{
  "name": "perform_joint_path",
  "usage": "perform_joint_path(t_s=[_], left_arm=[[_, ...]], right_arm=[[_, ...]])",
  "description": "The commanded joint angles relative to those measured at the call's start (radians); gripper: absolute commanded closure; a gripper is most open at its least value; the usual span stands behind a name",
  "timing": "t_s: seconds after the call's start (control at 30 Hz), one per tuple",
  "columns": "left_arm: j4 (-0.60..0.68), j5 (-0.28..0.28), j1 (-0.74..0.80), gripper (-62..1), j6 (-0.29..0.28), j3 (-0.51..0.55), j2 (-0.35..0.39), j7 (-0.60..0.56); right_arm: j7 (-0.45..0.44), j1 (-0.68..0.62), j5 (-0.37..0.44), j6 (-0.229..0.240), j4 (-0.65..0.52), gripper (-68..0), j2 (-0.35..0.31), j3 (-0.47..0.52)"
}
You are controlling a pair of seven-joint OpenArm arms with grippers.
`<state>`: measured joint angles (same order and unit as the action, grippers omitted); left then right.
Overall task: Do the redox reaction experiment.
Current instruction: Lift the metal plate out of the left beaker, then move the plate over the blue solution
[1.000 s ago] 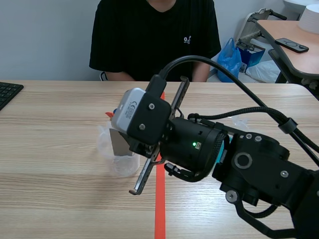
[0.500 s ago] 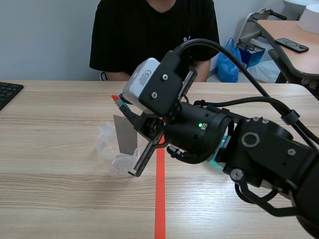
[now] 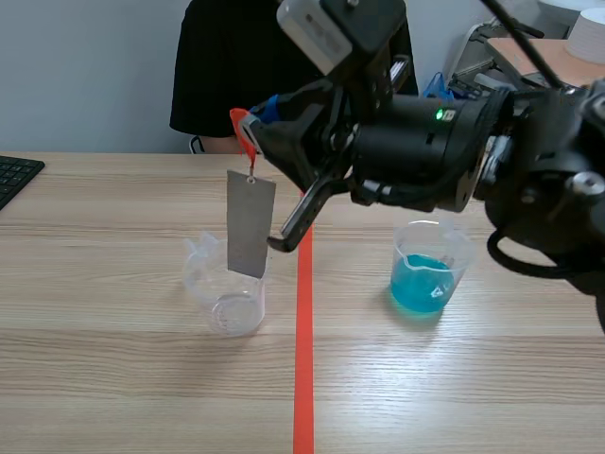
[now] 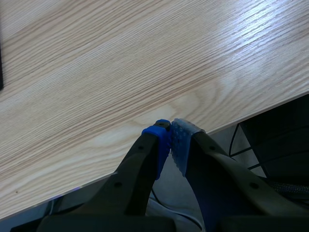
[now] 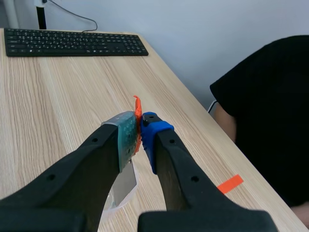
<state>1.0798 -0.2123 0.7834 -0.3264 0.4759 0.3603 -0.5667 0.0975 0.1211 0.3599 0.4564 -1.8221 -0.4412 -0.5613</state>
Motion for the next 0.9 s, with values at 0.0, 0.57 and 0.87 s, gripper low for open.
perform_joint_path(t_s=[0.0,0.57,0.87], left_arm=[[0.015,0.009,0.003,-3.2,0.002,0.009,0.006,-0.014],[0.015,0.009,0.003,-3.2,0.002,0.009,0.006,-0.02],[0.015,0.009,0.003,-3.2,0.002,0.009,0.006,-0.02]], right_arm=[[0.02,0.018,0.044,0.015,-0.042,-1.5,-0.008,0.035],[0.29,0.017,0.512,0.07,-0.207,-1.5,-0.213,0.372],[0.339,-0.021,0.673,0.085,-0.203,-1.5,-0.388,0.547]])
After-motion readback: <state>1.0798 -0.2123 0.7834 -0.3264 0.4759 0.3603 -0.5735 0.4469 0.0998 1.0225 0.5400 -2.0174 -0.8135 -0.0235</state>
